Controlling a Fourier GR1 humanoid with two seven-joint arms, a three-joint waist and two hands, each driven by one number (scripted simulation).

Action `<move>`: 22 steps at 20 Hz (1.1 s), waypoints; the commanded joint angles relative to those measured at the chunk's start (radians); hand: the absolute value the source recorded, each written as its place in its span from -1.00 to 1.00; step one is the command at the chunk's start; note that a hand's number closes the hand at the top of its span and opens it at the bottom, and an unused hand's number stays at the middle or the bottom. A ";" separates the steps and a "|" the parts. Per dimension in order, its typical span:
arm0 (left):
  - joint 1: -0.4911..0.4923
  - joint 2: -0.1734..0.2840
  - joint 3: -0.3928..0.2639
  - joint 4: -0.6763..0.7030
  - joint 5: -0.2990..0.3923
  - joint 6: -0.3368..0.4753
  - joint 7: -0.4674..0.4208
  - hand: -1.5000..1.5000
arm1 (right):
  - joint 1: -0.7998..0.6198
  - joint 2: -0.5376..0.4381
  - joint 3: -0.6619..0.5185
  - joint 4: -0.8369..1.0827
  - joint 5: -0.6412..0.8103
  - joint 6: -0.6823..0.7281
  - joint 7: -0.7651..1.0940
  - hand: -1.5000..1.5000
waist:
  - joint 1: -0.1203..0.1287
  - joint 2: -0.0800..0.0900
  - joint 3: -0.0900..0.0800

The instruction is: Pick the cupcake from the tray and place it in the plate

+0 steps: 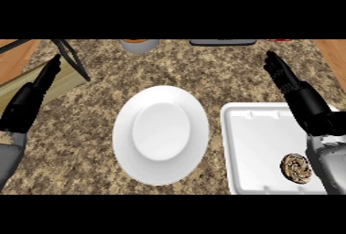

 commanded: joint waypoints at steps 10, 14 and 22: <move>0.231 -0.219 0.036 0.033 0.154 0.035 -0.037 0.00 | 0.279 0.126 -0.033 -0.020 0.134 -0.281 -0.098 -1.00 | -0.023 0.012 -0.021; 0.257 -0.224 0.047 0.040 0.159 0.000 -0.082 0.00 | 0.492 0.181 0.060 -0.095 0.222 -0.306 -0.364 -1.00 | -0.018 0.013 -0.022; 0.249 -0.245 0.063 0.087 0.128 -0.033 -0.124 0.00 | 0.709 0.082 -0.075 -0.276 0.224 -0.332 -0.401 -1.00 | -0.015 0.014 -0.023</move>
